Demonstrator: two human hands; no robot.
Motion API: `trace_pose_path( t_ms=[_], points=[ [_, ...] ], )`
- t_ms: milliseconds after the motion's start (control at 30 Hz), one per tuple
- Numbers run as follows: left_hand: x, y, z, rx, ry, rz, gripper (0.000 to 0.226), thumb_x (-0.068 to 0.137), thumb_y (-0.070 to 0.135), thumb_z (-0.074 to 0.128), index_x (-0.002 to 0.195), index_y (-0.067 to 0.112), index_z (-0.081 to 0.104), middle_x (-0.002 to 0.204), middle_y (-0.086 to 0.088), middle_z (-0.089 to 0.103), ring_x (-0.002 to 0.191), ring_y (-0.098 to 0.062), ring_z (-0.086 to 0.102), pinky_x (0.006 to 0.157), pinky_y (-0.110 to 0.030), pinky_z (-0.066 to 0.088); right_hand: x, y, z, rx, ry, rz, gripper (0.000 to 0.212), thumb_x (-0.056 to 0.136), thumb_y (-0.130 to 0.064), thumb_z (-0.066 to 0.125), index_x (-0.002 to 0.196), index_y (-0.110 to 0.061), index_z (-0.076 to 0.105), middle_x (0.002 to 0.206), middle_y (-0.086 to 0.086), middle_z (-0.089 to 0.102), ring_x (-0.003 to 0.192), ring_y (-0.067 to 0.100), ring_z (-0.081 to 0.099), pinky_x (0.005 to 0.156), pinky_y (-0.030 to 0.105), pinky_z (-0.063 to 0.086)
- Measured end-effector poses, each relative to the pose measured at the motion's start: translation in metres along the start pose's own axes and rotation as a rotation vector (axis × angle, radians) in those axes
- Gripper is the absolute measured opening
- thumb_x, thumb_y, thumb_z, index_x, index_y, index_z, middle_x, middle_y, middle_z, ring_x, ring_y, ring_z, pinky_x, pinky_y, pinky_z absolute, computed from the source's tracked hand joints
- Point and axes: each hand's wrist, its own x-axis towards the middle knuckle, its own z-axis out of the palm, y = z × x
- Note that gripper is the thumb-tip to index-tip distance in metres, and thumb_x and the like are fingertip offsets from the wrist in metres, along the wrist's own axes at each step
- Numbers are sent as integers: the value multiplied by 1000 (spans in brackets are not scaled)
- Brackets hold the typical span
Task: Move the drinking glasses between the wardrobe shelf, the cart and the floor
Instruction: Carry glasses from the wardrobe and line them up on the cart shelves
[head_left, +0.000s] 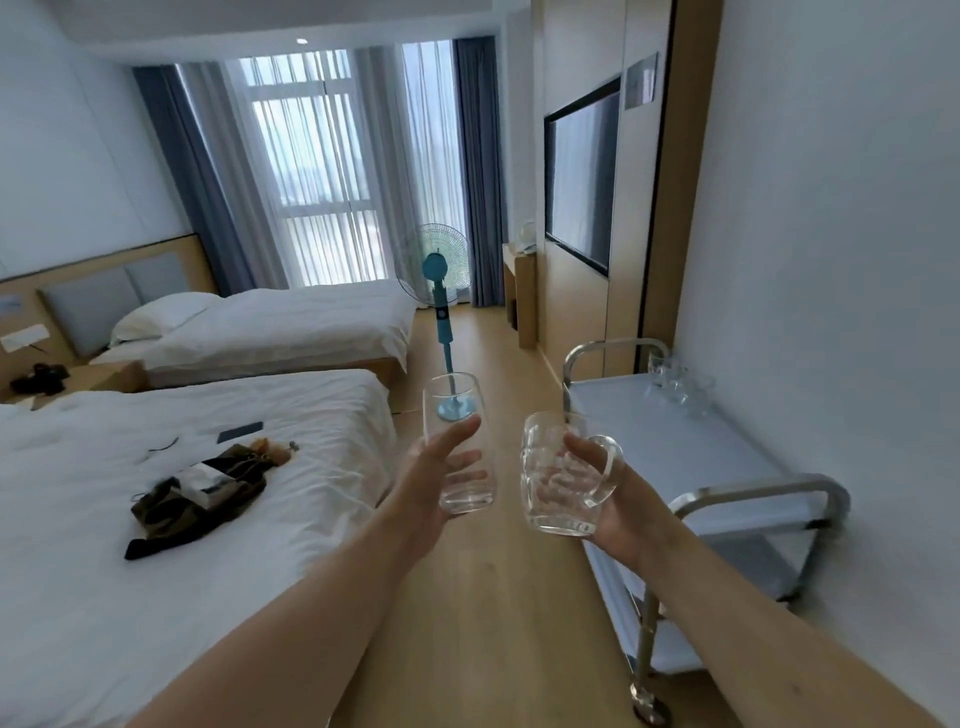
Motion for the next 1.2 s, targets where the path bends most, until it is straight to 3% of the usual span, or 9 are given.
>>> trace_pose_path(
  t_ms=[100, 233, 400, 600, 700, 833, 933, 1100, 1200],
  points=[
    [37, 6, 7, 15, -83, -28, 100, 58, 54, 88, 143, 24, 42, 121, -14, 69, 103, -33, 72, 69, -41, 61, 13, -8, -9, 12, -4, -33, 47, 91, -29, 71, 128, -4, 58, 105, 14, 62, 92, 30, 62, 87, 43, 55],
    [83, 21, 14, 20, -209, -7, 75, 64, 50, 88, 126, 23, 56, 101, -13, 78, 89, -31, 76, 74, -43, 61, 33, -21, -16, 37, -5, -69, 32, 94, -30, 70, 109, -4, 62, 92, 12, 67, 80, 27, 69, 74, 39, 59],
    [128, 34, 23, 50, -340, -48, 88, 61, 50, 87, 133, 13, 54, 118, -21, 71, 95, -35, 68, 91, -51, 55, 56, -29, -27, 1, 129, -176, 33, 97, -33, 67, 115, -5, 66, 106, 17, 67, 97, 35, 66, 89, 45, 55],
    [174, 32, 20, 87, -456, -83, 90, 60, 54, 86, 133, 11, 56, 115, -22, 72, 89, -33, 69, 89, -49, 57, 77, -23, -39, 4, 304, -218, 26, 97, -32, 66, 107, -7, 65, 96, 17, 71, 84, 32, 72, 73, 41, 60],
    [197, 24, 18, 105, -444, -103, 90, 53, 57, 89, 127, 17, 57, 112, -19, 74, 92, -35, 73, 94, -56, 56, 88, -18, -50, 24, 285, -196, 28, 99, -35, 65, 108, -8, 65, 98, 14, 68, 89, 31, 68, 82, 42, 57],
    [228, 17, 21, 69, -431, -154, 83, 59, 62, 88, 122, 16, 61, 101, -16, 77, 89, -35, 75, 86, -54, 60, 104, -16, -70, 48, 351, -208, 26, 86, -33, 79, 99, -11, 71, 91, 12, 72, 82, 28, 73, 72, 40, 60],
    [253, 19, 26, 47, -428, -176, 83, 62, 66, 85, 120, 15, 58, 90, -13, 78, 80, -30, 76, 74, -49, 63, 122, -24, -85, 39, 381, -216, 22, 94, -33, 70, 100, -12, 68, 91, 11, 72, 81, 28, 72, 73, 38, 60],
    [299, 33, 42, 91, -414, -134, 84, 58, 65, 86, 120, 15, 58, 82, -10, 77, 74, -28, 77, 65, -43, 61, 174, -56, -111, 112, 232, -222, 28, 93, -34, 70, 85, -8, 62, 68, 11, 59, 57, 23, 61, 55, 29, 56],
    [327, 43, 57, 129, -414, -120, 93, 52, 68, 88, 122, 16, 57, 87, -11, 78, 80, -30, 77, 66, -42, 60, 234, -68, -129, 252, -308, -186, 40, 79, -30, 83, 57, -7, 59, 40, 1, 26, 32, 12, 27, 35, 16, 29]
  ],
)
